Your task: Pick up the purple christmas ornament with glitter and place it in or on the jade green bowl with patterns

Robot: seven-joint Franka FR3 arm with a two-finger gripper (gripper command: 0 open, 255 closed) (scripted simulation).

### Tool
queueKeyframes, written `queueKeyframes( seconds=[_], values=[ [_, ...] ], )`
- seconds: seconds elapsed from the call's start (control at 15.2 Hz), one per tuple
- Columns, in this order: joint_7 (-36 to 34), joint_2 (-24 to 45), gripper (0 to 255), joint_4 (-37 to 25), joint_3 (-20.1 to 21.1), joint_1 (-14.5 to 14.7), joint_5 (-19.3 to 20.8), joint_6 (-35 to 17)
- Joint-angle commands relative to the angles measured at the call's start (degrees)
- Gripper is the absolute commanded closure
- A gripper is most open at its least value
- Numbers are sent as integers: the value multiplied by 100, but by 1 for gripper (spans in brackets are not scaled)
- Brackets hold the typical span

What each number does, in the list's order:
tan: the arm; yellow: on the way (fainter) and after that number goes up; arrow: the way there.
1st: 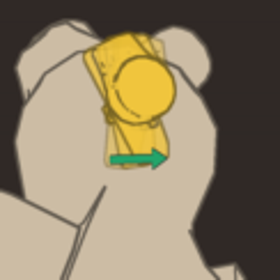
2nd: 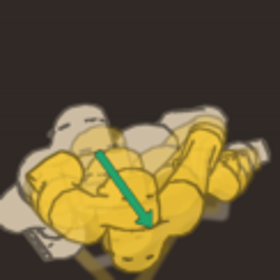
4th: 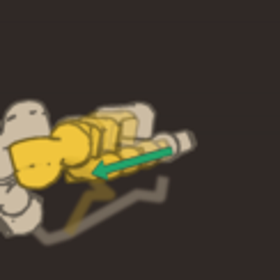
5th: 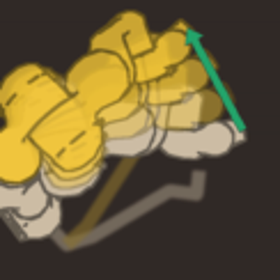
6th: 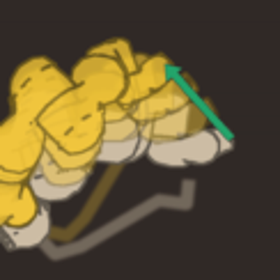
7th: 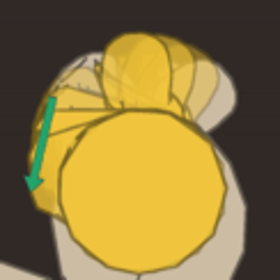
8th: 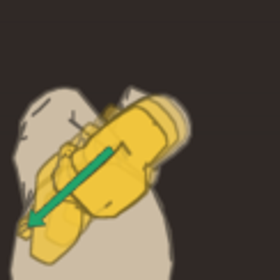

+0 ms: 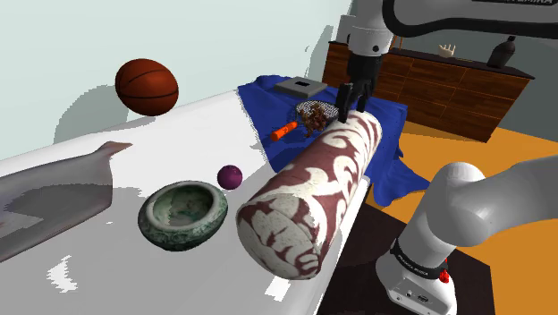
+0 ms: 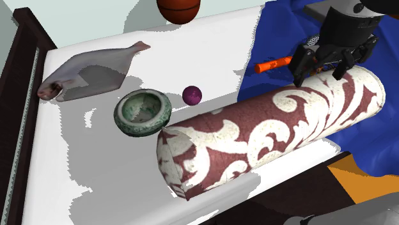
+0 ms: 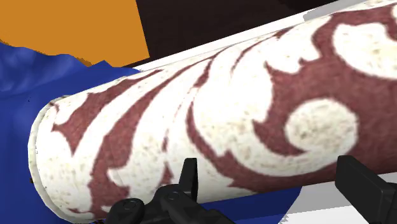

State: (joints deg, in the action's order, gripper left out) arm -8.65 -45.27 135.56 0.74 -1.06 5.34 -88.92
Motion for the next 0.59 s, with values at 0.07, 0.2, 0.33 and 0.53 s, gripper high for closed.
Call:
queueKeyframes(
  seconds=[0.07,0.2,0.33,0.53],
  values=[
    [-94,173,0,-39,88,31,-48,-97],
    [-280,534,0,-138,261,88,-133,-284],
    [-463,911,0,-266,431,138,-201,-459],
    [-735,1502,0,-509,677,202,-267,-696]
  ],
)
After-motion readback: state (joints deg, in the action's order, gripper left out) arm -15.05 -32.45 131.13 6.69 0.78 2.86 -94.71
